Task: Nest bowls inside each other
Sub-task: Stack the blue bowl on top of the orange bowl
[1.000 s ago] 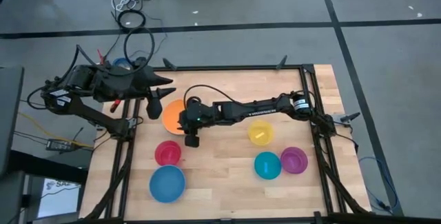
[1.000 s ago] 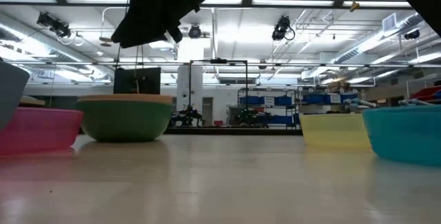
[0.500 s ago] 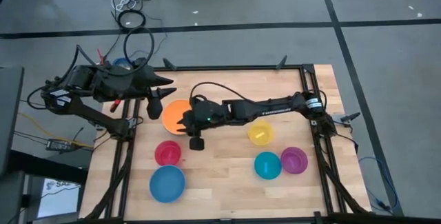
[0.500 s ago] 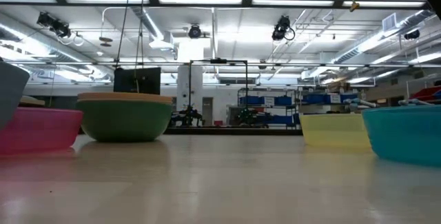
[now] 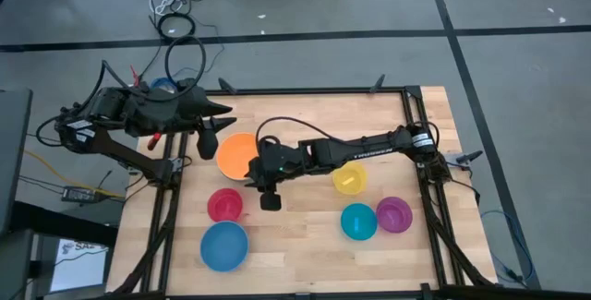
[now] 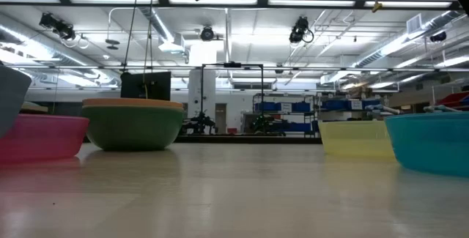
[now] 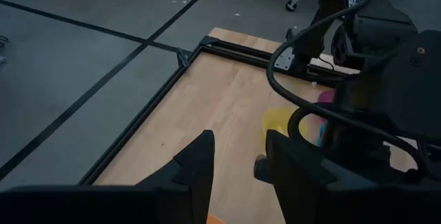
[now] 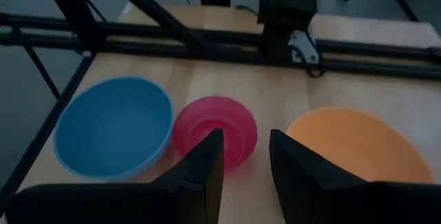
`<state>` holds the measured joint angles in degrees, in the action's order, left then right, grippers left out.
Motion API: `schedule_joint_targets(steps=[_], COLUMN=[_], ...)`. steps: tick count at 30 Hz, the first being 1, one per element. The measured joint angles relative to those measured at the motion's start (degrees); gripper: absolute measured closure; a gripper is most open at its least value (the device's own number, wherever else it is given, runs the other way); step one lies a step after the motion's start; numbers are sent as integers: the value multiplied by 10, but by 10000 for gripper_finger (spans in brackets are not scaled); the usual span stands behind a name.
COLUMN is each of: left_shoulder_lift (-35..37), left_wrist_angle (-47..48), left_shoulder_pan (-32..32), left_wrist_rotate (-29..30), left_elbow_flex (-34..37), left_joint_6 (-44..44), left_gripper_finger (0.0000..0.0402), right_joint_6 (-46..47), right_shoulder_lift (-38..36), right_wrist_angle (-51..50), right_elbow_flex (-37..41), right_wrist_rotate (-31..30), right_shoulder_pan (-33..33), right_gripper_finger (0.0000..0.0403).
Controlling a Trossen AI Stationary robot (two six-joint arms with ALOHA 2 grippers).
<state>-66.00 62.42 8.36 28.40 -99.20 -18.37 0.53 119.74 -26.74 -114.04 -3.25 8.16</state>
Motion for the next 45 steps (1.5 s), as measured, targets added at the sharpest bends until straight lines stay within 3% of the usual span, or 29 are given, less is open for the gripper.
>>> schedule_joint_targets(steps=[15,21,30,39,45], left_shoulder_lift=[0,0,0,-30,-57], left_wrist_angle=[0,-62,-181,-77,35], left_shoulder_pan=[0,0,0,0,0], left_wrist_rotate=[0,0,0,0,1], left_elbow_flex=[0,0,0,0,0], left_joint_6=[1,1,26,23,6], left_gripper_finger=[262,262,262,262,262], right_joint_6=[16,68,126,179,220], right_shoulder_lift=[0,1,2,1,1], right_wrist_angle=[-109,-126,-38,129,157], right_elbow_flex=[2,62,165,165,164], right_wrist_rotate=[-3,8,31,149,166], right_shoulder_pan=[27,27,39,36,36], right_gripper_finger=[300,300,300,288,252])
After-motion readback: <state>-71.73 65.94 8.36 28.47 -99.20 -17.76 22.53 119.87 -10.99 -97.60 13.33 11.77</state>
